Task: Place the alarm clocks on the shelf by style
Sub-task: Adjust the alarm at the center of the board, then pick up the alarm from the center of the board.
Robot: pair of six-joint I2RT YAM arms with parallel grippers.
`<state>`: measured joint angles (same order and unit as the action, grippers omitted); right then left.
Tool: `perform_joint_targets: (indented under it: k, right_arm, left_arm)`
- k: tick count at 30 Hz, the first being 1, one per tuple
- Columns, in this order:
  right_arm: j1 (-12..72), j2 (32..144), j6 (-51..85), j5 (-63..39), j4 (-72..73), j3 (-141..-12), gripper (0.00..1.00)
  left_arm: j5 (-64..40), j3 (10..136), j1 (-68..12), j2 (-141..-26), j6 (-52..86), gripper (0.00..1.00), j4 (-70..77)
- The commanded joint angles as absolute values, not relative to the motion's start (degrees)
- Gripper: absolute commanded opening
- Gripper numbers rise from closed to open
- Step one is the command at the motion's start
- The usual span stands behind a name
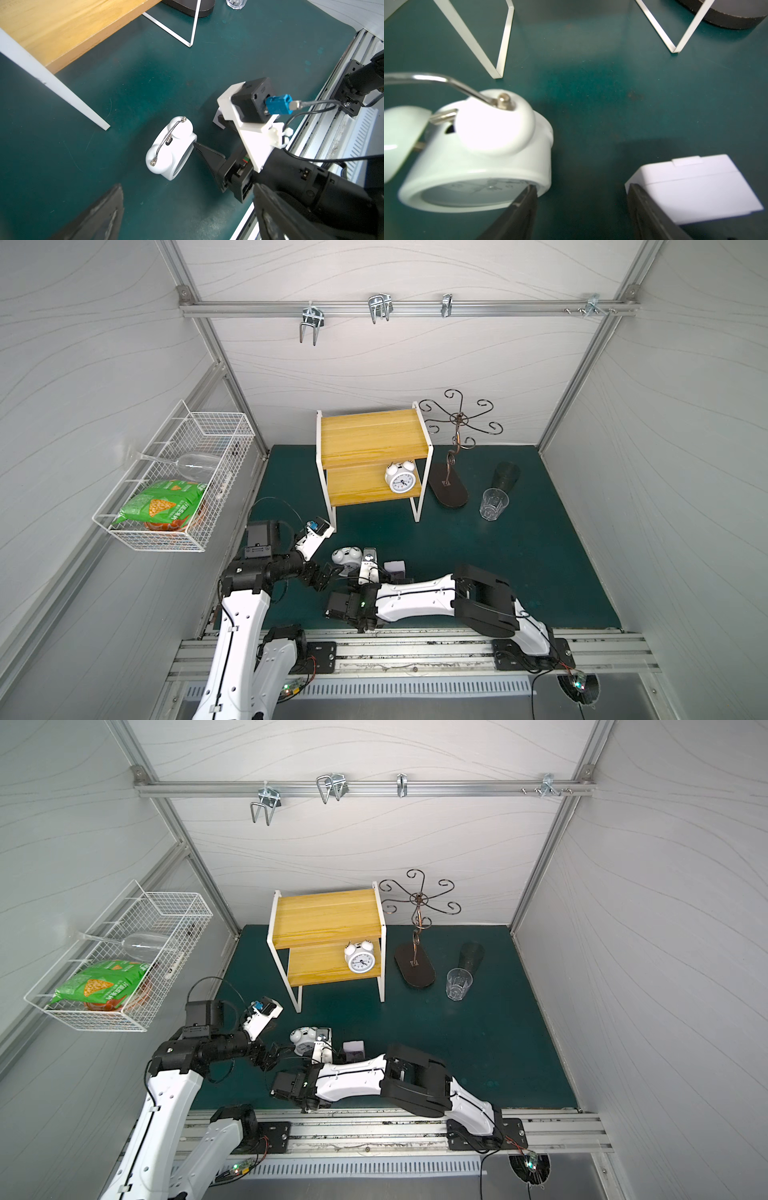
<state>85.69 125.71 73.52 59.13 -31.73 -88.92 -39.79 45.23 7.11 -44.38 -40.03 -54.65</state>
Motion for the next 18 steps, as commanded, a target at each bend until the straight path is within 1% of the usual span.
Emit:
perform_joint_targets:
  k: [1, 4, 8, 18]
  right_arm:
    - [87.22, 122.25, 67.82, 59.97, -26.0, -87.56, 0.83]
    - [87.8, 121.97, 63.43, 58.75, -21.01, -86.39, 0.92]
    - [87.64, 121.95, 57.74, 56.33, -14.46, -84.75, 0.99]
    - [85.72, 123.72, 51.34, 51.22, -6.48, -84.78, 0.99]
  left_arm:
    - [-40.1, 46.14, 7.29, -44.13, -39.17, 0.99, -53.51]
    - [-39.3, 46.4, 7.25, -44.56, -37.46, 0.99, -52.53]
    - [-38.74, 46.55, 7.25, -44.77, -36.15, 0.99, -51.73]
    - [-38.76, 46.1, 7.28, -44.55, -35.95, 0.99, -51.24]
